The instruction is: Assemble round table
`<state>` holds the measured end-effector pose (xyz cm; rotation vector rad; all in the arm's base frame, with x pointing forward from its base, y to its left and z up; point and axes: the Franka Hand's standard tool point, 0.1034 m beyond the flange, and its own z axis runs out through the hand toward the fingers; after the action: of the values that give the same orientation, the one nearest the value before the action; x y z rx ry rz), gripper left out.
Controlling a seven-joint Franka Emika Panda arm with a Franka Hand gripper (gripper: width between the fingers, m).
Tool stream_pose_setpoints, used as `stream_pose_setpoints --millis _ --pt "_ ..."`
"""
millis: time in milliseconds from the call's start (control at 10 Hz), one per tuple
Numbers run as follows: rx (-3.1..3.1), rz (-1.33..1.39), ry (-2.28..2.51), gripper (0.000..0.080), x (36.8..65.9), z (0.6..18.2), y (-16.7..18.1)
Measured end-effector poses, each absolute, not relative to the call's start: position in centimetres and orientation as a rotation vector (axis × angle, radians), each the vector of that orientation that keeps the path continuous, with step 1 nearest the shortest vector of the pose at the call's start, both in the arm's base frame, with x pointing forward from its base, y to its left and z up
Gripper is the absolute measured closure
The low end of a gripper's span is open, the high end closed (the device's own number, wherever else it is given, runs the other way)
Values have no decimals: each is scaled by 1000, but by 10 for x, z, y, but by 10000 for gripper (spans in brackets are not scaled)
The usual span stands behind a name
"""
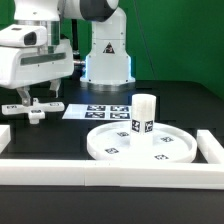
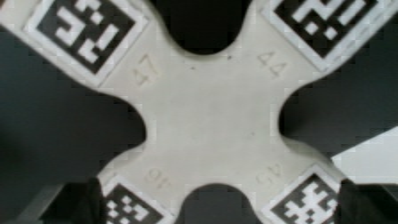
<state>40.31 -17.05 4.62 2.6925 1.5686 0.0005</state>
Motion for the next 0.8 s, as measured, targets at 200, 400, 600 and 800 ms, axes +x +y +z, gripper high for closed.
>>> stream_pose_setpoints --millis 200,400,600,800 --pt "2688 -16 1591 151 401 46 -172" --pt "2703 -22 1570 151 397 43 -179" --pt "2711 -26 1554 151 397 41 -185" --pt "2714 -31 1554 151 396 39 -185"
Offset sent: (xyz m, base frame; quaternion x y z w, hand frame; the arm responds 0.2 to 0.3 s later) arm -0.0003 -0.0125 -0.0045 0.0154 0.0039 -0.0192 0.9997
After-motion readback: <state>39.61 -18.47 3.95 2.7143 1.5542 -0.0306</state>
